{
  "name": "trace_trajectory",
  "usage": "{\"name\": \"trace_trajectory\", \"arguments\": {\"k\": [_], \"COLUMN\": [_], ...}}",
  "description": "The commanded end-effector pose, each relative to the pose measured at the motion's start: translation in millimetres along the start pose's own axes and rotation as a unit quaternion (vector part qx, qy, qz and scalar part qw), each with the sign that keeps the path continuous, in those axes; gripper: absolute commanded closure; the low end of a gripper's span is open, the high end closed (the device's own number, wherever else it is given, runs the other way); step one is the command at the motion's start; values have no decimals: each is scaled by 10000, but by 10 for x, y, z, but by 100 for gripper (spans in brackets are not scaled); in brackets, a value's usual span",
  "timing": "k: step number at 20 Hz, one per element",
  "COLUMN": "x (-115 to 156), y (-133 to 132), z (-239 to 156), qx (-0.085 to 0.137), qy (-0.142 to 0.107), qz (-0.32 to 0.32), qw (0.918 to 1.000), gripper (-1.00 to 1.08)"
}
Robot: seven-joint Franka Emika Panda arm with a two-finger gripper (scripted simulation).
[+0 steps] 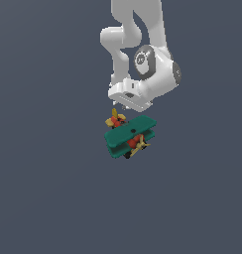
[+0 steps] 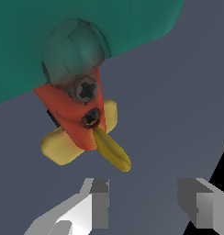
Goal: Pick up the object and move it to a goal position.
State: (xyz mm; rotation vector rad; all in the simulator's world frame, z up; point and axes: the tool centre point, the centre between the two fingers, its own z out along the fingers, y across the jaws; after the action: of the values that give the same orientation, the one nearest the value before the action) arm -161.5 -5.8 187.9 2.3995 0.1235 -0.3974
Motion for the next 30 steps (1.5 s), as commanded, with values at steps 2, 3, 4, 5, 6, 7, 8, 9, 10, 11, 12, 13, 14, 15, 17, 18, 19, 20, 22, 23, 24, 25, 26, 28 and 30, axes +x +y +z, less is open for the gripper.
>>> {"name": "trace_trajectory", "arguments": {"k": [2, 3, 4, 5, 6, 7, 8, 9, 10, 11, 12, 13, 14, 15, 17, 18, 19, 20, 22, 23, 24, 25, 26, 28, 30], "x": [-19, -24, -28, -32, -36, -39, -42, -45, -47, -49, -50, -51, -52, -52, -51, -51, -49, -48, -44, -41, -39, -35, -32, -24, -15], "y": [-26, -33, -40, -47, -53, -60, -66, -72, -78, -84, -89, -95, -101, -107, -118, -124, -130, -136, -148, -155, -162, -168, -176, -190, -206], "z": [50, 63, 75, 87, 98, 109, 119, 129, 138, 147, 155, 162, 169, 176, 187, 192, 196, 199, 205, 207, 208, 209, 209, 208, 205], "qx": [-316, -404, -492, -581, -668, -756, -843, -930, -1017, -1103, -1189, -1274, -1359, -1443, -1609, -1692, -1773, -1854, -2014, -2092, -2170, -2247, -2323, -2471, -2616], "qy": [21, 31, 42, 55, 70, 86, 104, 124, 146, 169, 194, 220, 248, 278, 343, 378, 414, 453, 534, 577, 621, 667, 715, 815, 921], "qz": [-11, -15, -17, -20, -23, -25, -27, -29, -31, -32, -34, -35, -36, -38, -39, -40, -41, -41, -42, -42, -42, -42, -42, -42, -41], "qw": [9995, 9992, 9988, 9983, 9977, 9971, 9964, 9956, 9947, 9938, 9927, 9916, 9904, 9891, 9864, 9849, 9833, 9816, 9780, 9762, 9742, 9721, 9700, 9655, 9608], "gripper": [-20, -20, -20, -20, -20, -20, -20, -20, -20, -20, -20, -20, -20, -20, -20, -20, -20, -20, -20, -20, -20, -20, -20, -20, -20]}}
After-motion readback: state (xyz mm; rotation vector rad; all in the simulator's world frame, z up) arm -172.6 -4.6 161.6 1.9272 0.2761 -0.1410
